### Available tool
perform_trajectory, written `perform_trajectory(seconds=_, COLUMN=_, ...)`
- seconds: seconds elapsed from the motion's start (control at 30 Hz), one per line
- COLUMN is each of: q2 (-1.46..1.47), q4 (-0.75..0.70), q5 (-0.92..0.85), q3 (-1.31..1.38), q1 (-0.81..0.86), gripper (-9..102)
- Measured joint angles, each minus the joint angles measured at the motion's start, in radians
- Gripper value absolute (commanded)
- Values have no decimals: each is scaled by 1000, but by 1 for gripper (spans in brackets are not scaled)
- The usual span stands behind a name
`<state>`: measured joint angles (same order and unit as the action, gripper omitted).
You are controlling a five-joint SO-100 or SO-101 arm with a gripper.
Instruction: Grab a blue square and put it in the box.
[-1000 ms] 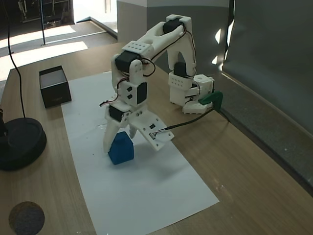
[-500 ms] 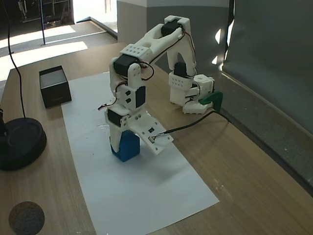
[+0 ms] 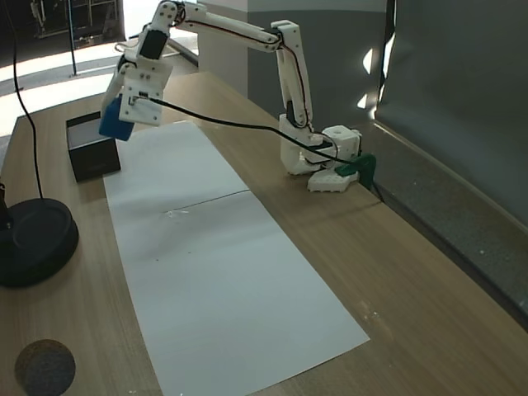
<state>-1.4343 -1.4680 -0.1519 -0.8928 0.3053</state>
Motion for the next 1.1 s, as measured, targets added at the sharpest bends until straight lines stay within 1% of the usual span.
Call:
perform_trajectory(seconds=0.13, q2=54, q4=58, q5=-9, q3=164, q1=143, gripper=12)
perform_trajectory(seconds=0.3, q2=222, q4=149, q5=-26, q3=290, q1=249, gripper=12)
perform_trajectory(seconds=0.47, q2=423, q4=216, q5=-41, q3=399, q1=239, gripper=12)
perform_trajectory(seconds=0.73, q2=673, q4=216, q5=-43, q3=606, q1=244, gripper=12)
perform_trajectory(seconds=0.97, q2=784, q4=216, q5=-49, q3=690, q1=264, gripper=13)
perform_trajectory(seconds=1.1, q2=804, q4=216, q5=-49, q3=692, q1=261, gripper=19)
